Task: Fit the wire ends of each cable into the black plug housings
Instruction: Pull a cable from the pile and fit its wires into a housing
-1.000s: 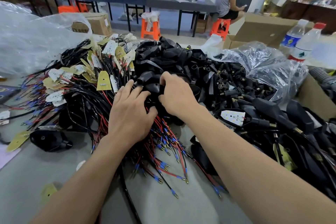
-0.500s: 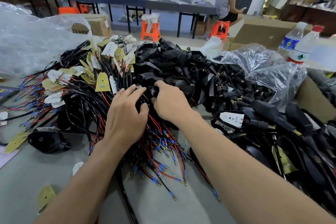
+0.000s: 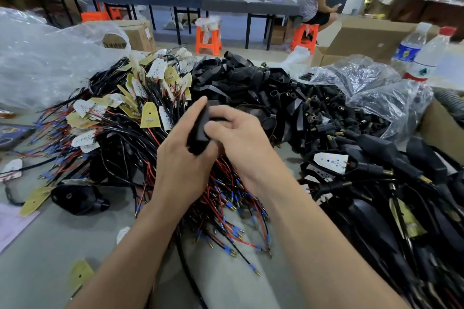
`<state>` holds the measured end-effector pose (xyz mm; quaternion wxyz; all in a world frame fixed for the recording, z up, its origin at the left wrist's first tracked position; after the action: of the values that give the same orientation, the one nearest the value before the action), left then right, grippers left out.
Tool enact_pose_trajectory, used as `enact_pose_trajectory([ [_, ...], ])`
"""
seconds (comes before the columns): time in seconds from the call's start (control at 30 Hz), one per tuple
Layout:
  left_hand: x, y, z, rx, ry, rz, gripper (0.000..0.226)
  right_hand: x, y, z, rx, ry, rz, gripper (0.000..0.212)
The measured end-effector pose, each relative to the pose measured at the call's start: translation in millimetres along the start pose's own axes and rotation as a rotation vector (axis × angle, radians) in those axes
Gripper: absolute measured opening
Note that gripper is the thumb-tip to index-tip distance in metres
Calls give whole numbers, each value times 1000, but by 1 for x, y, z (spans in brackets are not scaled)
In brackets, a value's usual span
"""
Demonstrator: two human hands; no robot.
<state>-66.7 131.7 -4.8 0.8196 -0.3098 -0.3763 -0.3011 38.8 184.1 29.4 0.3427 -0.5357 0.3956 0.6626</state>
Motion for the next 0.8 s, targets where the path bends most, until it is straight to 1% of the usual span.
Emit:
enact_pose_trajectory([
  [0.03, -2, -2, 4, 22, -13, -65, 62, 0, 2, 0, -39, 13, -28, 24],
  [0.07, -5, -3, 7, 63, -41, -148, 53, -1, 2, 2, -2, 20, -67, 23],
  [0.1, -7, -5, 9, 123, -83, -232, 45, -1, 0, 6, 104, 10, -130, 21],
  [0.13, -10, -7, 11, 198, -136, -302, 39, -2, -3, 10, 234, -20, -232, 19],
  [0.17, -14, -10, 13, 272, -195, -363, 36, -2, -4, 14, 319, -55, -366, 17],
  [0.2, -17, -12, 15, 338, -254, -415, 34, -1, -1, 17, 313, -76, -515, 16],
  [0.27, -23, -19, 20, 429, -350, -481, 35, 6, 16, 21, 140, -54, -768, 12],
  [0.3, -26, -22, 23, 443, -389, -495, 38, 11, 26, 23, 85, -35, -867, 14],
  [0.37, -31, -23, 24, 432, -428, -471, 42, 17, 40, 27, 71, -36, -1049, 20],
  [0.43, -32, -22, 23, 408, -423, -400, 43, 13, 46, 32, 83, -97, -1203, 26],
  [0.5, -30, -21, 21, 386, -412, -321, 45, 6, 46, 35, 78, -158, -1282, 23],
  [0.57, -28, -21, 21, 347, -402, -262, 42, -3, 44, 36, 108, -159, -1274, 22],
  [0.6, -27, -21, 20, 321, -399, -236, 39, -7, 41, 37, 128, -124, -1219, 17],
  [0.63, -26, -21, 20, 296, -389, -195, 37, -11, 35, 39, 154, -88, -1118, 13],
  [0.67, -24, -22, 18, 275, -353, -120, 35, -15, 28, 42, 183, -53, -979, 12],
  [0.7, -21, -21, 16, 253, -281, -11, 33, -19, 20, 43, 229, -33, -813, 16],
  [0.77, -15, -19, 8, 198, -42, 249, 36, -28, 5, 42, 399, -31, -483, 24],
  [0.8, -14, -15, 5, 161, 57, 353, 36, -31, -1, 41, 456, -39, -387, 24],
])
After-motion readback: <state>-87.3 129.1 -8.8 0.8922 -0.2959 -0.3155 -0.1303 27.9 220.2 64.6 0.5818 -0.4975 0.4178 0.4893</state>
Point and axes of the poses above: each hand's wrist, its own z-axis towards the middle knuckle, its own y-axis out of the palm, x = y × z, the point moved 1 cm from there along z, towards the middle knuckle, and after that the axes turned 2 degrees about x, right-handed, at the moved point
